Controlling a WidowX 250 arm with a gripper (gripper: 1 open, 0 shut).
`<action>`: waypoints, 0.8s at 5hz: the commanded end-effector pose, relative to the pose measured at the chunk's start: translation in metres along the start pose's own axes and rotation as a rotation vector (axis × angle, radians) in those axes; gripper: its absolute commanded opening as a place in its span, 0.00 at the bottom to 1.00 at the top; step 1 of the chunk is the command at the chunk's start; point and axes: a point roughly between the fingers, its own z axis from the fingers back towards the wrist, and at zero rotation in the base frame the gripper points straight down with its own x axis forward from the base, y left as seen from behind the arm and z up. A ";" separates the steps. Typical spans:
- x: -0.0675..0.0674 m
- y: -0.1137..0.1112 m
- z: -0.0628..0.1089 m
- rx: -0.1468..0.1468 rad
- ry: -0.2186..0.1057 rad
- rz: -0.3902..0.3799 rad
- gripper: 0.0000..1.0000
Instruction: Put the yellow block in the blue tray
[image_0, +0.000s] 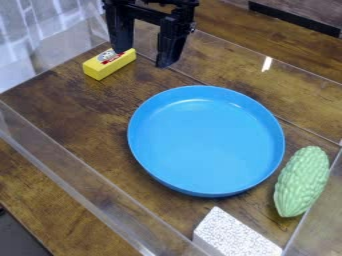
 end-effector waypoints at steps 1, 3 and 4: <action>0.006 -0.001 -0.006 0.002 0.014 0.027 1.00; 0.010 0.013 -0.019 0.035 0.028 -0.064 1.00; 0.006 0.012 -0.029 0.038 0.041 -0.103 1.00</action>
